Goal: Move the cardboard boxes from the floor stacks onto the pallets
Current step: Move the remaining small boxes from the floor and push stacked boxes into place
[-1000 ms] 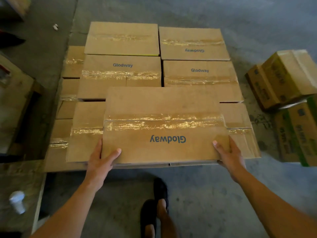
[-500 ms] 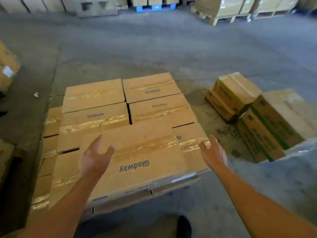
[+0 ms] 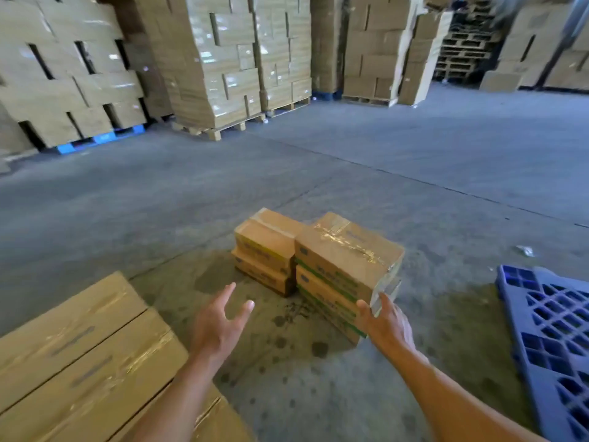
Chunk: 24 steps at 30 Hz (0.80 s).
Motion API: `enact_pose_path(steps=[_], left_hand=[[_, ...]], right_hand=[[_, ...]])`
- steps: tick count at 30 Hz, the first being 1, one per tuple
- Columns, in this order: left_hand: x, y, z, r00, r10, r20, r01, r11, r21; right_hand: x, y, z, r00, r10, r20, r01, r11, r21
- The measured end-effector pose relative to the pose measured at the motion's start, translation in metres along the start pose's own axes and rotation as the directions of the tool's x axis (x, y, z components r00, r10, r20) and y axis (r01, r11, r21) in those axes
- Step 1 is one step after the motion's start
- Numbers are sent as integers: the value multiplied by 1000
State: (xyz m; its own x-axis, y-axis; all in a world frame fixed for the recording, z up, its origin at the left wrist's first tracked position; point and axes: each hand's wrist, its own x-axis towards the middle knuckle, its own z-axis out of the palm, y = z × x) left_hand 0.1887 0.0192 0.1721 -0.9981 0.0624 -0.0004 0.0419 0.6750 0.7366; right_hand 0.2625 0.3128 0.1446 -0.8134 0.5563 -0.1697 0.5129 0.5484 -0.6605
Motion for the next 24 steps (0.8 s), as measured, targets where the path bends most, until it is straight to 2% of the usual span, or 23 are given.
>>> enact_pose_path(steps=[4, 7, 13, 16, 21, 24], left_hand=[[65, 74, 90, 990, 63, 126, -51, 994, -95], [101, 105, 134, 976, 109, 191, -103, 994, -41], [213, 117, 199, 956, 121, 267, -141, 988, 56], [280, 107, 239, 949, 82, 305, -115, 989, 92], [409, 70, 320, 905, -3, 426, -85, 978, 188], [481, 41, 362, 871, 7, 491, -145, 959, 243]], right_hand=[[86, 36, -42, 993, 105, -54, -103, 994, 34], [132, 56, -50, 983, 177, -49, -174, 982, 70], [223, 76, -31, 964, 264, -34, -259, 960, 108], [275, 86, -7, 951, 309, -28, -305, 946, 112], [354, 107, 68, 833, 552, 45, -552, 819, 158], [396, 116, 117, 750, 659, 60, -658, 732, 179]])
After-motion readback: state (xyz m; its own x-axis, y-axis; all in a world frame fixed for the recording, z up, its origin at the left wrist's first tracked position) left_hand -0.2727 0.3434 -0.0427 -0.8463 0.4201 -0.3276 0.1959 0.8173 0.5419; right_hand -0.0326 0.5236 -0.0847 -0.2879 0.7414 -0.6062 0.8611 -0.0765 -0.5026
